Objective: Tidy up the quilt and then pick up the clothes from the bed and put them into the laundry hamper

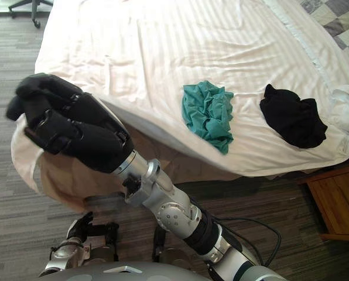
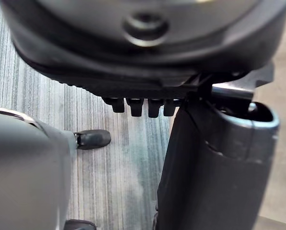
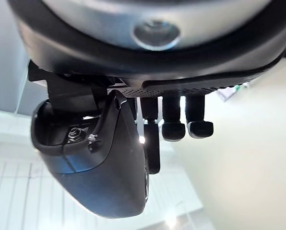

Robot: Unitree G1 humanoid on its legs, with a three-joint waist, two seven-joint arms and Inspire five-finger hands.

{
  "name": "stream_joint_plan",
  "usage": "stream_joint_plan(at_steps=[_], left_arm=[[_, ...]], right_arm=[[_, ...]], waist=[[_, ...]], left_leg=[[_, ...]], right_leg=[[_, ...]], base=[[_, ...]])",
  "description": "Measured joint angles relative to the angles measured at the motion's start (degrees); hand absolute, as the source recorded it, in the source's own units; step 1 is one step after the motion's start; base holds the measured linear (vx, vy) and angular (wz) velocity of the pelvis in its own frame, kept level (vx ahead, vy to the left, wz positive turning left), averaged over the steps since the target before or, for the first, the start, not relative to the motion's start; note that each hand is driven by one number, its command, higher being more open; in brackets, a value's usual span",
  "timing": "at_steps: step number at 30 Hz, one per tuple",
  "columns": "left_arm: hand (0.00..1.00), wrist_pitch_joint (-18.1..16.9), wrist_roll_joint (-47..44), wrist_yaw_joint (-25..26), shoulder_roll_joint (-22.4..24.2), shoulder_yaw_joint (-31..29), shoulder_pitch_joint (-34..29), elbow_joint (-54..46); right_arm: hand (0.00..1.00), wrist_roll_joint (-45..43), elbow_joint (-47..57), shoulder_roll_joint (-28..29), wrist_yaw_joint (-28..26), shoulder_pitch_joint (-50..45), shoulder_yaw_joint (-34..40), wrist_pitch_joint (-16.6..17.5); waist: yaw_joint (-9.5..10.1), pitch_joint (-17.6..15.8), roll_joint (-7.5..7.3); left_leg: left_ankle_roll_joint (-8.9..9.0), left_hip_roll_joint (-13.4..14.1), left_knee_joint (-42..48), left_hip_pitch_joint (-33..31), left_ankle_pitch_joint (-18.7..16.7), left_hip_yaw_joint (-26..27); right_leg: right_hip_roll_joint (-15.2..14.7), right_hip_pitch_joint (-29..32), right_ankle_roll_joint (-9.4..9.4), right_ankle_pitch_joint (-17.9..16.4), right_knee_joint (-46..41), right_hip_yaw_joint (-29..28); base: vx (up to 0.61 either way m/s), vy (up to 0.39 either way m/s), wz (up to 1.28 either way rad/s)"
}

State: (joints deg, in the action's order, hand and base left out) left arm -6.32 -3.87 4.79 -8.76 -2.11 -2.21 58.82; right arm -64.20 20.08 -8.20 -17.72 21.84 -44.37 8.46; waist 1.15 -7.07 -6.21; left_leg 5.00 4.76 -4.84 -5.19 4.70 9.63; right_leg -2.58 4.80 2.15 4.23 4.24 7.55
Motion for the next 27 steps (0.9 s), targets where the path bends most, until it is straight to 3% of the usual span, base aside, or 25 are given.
stream_joint_plan(at_steps=[15,23,27], left_arm=[[1.00,-0.1,-0.1,0.1,0.0,-1.0,-2.3,0.2],[1.00,0.0,-0.1,0.0,0.0,-2.7,-2.6,2.0],[1.00,0.0,-0.1,0.0,0.1,-2.7,-2.2,2.5]], right_arm=[[0.00,-1.9,-7.4,0.0,-0.6,-4.0,0.7,-0.1],[0.00,-2.9,-25.1,1.8,1.2,-8.8,6.9,-0.1],[0.00,-1.4,-32.6,2.9,2.7,-7.5,6.6,-0.2]], waist=[[-0.57,2.5,1.00],[-0.89,3.2,1.98],[0.60,2.8,3.29]], left_leg=[[-0.13,-0.1,-0.3,1.3,0.1,1.2],[-0.13,-0.2,-0.3,2.5,0.0,2.2],[0.07,-0.2,-0.3,1.7,-0.1,2.1]], right_leg=[[-0.1,0.0,0.05,0.0,-1.3,-1.5],[-0.2,-0.9,0.44,-0.2,-1.1,-2.3],[-0.2,-0.3,0.59,-0.1,-0.9,-2.2]], base=[[-0.01,0.003,-0.04],[-0.01,0.001,-0.05],[0.00,-0.002,0.00]])
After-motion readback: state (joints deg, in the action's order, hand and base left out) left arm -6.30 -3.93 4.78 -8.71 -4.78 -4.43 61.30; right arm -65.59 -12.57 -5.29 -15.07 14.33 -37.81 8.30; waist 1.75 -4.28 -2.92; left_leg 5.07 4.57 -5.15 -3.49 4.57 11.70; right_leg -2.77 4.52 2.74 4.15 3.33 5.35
